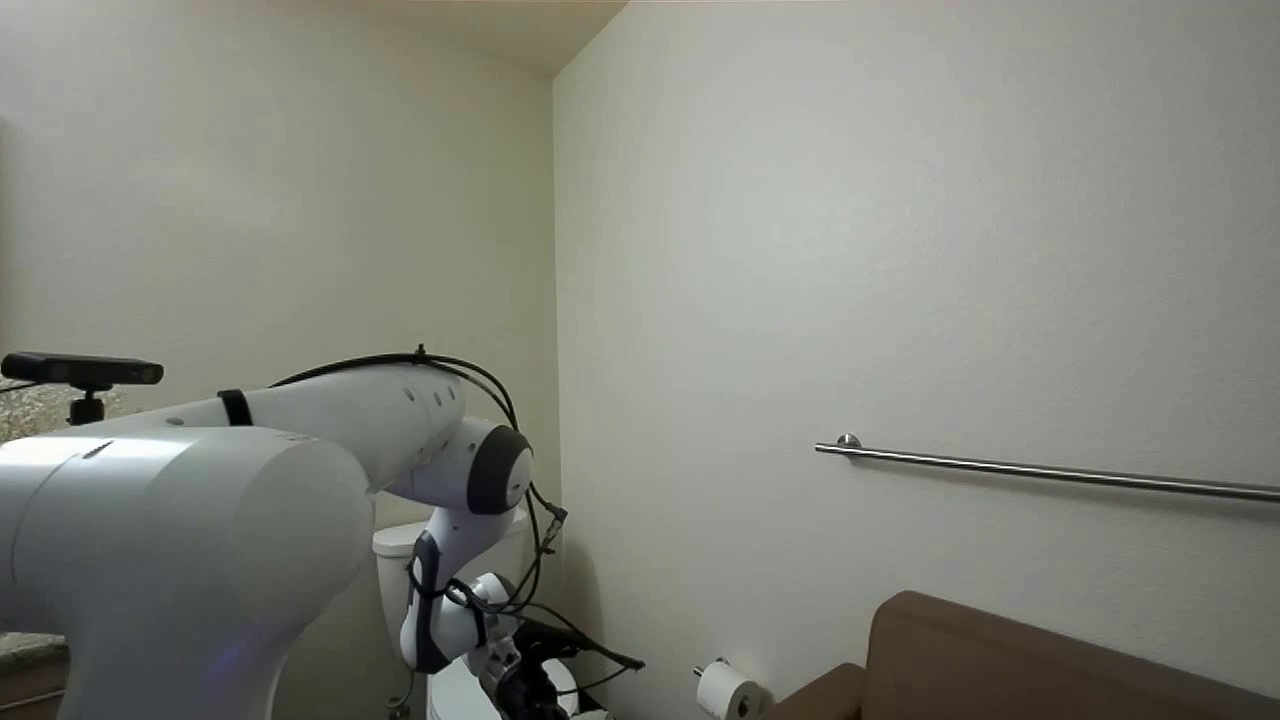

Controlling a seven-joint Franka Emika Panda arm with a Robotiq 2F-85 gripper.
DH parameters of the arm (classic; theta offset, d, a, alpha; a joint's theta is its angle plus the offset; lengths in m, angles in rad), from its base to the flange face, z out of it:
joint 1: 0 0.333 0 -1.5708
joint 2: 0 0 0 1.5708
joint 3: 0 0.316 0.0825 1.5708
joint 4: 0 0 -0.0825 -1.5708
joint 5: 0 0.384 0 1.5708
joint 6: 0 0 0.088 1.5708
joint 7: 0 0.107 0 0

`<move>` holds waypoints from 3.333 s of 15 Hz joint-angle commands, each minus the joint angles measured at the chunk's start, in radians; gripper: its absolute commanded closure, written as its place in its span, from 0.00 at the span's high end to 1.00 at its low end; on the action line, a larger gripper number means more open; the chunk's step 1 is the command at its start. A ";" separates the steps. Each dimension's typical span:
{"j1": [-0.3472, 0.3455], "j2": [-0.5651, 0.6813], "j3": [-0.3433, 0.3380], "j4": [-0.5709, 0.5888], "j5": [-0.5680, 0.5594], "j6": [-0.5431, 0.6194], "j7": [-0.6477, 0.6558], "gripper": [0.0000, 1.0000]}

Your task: Wipe the side of the chair with the cloth on the armrest

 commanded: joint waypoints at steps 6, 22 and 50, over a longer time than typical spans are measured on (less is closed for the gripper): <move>-0.104 0.006 -0.013 0.320 0.209 0.037 -0.109 0.08; -0.057 0.157 -0.133 0.619 0.395 0.220 -0.033 0.17; 0.005 0.178 -0.289 0.269 0.224 0.352 0.260 0.07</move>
